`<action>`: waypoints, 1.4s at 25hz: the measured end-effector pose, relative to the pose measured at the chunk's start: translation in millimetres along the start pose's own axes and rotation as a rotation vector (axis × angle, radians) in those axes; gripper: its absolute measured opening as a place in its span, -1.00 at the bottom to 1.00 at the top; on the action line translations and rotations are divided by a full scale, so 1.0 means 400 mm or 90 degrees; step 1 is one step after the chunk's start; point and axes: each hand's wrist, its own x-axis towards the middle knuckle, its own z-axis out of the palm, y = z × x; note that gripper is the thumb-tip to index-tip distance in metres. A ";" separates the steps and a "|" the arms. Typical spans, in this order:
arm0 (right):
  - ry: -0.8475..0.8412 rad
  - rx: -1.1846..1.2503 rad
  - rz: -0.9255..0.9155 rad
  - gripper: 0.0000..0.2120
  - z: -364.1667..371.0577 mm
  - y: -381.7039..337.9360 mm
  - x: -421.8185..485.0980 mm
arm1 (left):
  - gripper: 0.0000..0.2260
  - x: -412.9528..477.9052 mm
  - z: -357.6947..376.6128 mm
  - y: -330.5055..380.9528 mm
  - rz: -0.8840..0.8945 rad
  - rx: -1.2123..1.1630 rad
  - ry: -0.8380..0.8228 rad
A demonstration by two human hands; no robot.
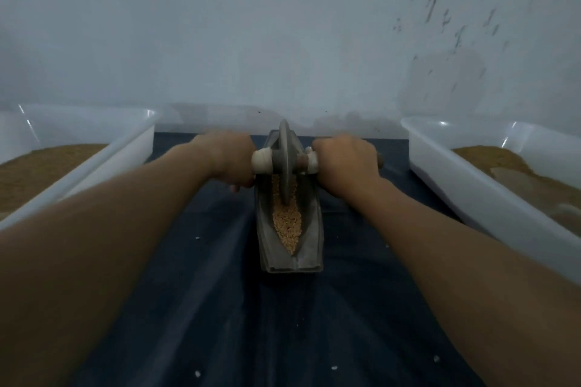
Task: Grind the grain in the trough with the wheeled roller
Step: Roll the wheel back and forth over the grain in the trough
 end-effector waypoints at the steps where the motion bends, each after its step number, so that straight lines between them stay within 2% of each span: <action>1: -0.043 0.002 0.000 -0.95 -0.019 0.000 -0.010 | -0.86 -0.020 -0.007 0.005 -0.002 -0.023 -0.037; 9: -0.347 0.055 -0.050 -0.85 -0.107 0.013 -0.030 | -0.88 -0.125 -0.025 0.021 0.014 -0.076 -0.148; 11: -0.397 0.040 -0.081 -0.82 -0.095 0.014 -0.010 | -0.87 -0.103 -0.025 0.026 0.011 -0.053 -0.130; 16: -0.385 0.027 -0.088 -0.85 -0.038 0.024 0.077 | -0.82 -0.006 0.003 0.012 0.046 0.037 0.045; 20: -0.352 -0.008 -0.073 -0.84 -0.021 0.025 0.139 | -0.77 0.057 0.008 -0.009 0.031 0.024 0.088; 25: -0.348 0.044 -0.050 -0.91 -0.024 0.030 0.120 | -0.79 0.052 -0.005 0.000 0.027 0.028 0.077; 29: -0.381 0.059 -0.057 -0.87 -0.067 0.018 0.049 | -0.80 -0.035 -0.014 0.023 0.026 0.037 -0.012; 32: -0.403 0.038 -0.073 -0.82 -0.104 0.006 0.008 | -0.86 -0.099 -0.017 0.026 0.026 -0.031 -0.078; 35: -0.414 0.027 -0.092 -0.84 -0.116 0.002 -0.002 | -0.88 -0.121 -0.013 0.022 0.024 -0.084 -0.097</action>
